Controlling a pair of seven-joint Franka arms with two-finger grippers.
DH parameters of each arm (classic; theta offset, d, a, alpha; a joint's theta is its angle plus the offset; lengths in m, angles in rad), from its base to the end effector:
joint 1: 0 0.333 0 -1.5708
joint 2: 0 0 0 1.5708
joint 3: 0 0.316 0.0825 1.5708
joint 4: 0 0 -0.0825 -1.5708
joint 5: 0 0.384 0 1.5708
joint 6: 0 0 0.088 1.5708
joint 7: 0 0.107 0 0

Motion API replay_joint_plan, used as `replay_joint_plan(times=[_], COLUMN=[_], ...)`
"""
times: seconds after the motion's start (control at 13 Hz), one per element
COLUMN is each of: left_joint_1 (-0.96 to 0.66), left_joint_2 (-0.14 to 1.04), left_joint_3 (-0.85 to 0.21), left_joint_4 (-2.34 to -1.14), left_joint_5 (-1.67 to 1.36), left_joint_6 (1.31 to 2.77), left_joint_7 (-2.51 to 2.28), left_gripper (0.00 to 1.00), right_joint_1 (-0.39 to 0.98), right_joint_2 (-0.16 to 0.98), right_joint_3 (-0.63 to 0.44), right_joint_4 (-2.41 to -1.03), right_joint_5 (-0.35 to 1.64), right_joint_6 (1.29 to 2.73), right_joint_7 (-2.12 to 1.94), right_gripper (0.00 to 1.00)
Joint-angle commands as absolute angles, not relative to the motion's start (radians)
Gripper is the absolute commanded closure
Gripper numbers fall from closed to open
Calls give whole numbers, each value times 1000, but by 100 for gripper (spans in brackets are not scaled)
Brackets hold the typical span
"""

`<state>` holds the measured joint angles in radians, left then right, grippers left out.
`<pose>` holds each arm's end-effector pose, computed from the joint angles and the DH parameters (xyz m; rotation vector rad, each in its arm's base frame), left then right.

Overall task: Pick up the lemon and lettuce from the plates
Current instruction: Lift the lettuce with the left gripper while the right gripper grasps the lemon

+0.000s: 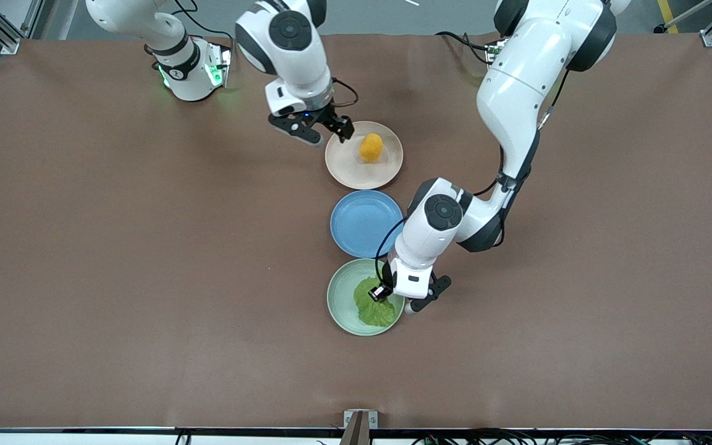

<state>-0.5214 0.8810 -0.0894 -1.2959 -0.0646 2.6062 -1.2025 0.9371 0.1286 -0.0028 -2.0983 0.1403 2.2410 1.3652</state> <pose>0.6541 -0.4314 0.2604 2.5665 0.9189 0.2534 0.3335 0.4581 0.3614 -2.9778 0.7879 0.1462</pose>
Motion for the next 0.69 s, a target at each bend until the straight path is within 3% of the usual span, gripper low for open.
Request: replay_joint_plan(times=[0.0,0.31,0.62], left_joint_1=[-500,-399,-264], left_joint_2=[731,524,344], left_joint_3=[-86,-100,-101], left_joint_4=[-1347,-1460,-1774], left_joint_5=[-60,-60,-58], left_joint_6=[2496,2208,2197], left_joint_7=[-1220,-1045,-674], left_gripper=[100,100,100], right_joint_1=[1029,1110,1166], right_joint_2=[234,371,451], right_joint_3=[-20,-20,-26], right_joint_4=[-2100,-2088,-2022], right_joint_5=[106,32,23], right_joint_6=[2368,2511,2533], right_joint_7=[1506,1696,1804], right_gripper=[0,0,0])
